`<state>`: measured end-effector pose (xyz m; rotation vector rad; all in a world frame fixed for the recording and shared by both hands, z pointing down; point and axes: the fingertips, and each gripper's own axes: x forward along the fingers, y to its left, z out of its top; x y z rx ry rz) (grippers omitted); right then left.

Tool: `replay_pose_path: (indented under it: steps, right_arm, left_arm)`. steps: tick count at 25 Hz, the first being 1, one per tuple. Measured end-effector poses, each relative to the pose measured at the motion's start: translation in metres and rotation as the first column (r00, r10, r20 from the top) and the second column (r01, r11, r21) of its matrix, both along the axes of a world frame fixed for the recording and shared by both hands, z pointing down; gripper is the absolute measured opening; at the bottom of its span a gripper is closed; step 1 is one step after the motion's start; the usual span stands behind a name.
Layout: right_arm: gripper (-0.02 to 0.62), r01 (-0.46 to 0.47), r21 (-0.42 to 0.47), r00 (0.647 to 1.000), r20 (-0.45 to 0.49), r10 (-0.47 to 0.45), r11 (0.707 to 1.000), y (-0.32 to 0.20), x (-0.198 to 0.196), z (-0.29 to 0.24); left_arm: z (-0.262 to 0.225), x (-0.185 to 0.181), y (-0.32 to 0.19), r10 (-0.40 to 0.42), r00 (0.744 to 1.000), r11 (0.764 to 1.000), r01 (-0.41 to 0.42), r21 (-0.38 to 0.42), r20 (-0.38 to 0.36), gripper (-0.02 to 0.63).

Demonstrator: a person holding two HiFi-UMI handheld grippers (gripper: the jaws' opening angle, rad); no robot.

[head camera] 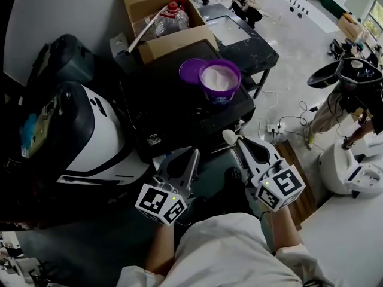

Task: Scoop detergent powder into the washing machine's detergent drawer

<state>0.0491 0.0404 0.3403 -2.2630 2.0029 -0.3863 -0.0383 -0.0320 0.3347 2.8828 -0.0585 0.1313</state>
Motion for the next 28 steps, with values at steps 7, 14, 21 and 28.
replay_pose_path:
  steps: [7, 14, 21, 28]
  right_arm:
    - [0.0, 0.039, 0.008, 0.999, -0.002, -0.039, 0.999, -0.015, 0.023, 0.0]
    - [0.0, 0.061, 0.015, 0.998, 0.007, -0.061, 0.998, -0.029, 0.05, -0.004]
    - [0.001, 0.09, 0.024, 0.996, 0.005, -0.09, 0.996, -0.044, 0.08, -0.008]
    - [0.002, 0.148, 0.049, 0.989, 0.001, -0.148, 0.988, -0.057, 0.112, -0.011]
  left_arm:
    - [-0.003, 0.022, -0.01, -0.021, 1.0, 1.0, 0.021, 0.012, 0.01, 0.02]
    - [-0.002, 0.045, -0.022, -0.049, 0.999, 0.999, 0.049, -0.002, 0.021, 0.02]
    - [-0.004, 0.071, -0.033, -0.08, 0.997, 0.997, 0.08, 0.003, 0.022, 0.02]
    - [-0.003, 0.098, -0.038, -0.139, 0.99, 0.99, 0.139, 0.012, 0.023, 0.02]
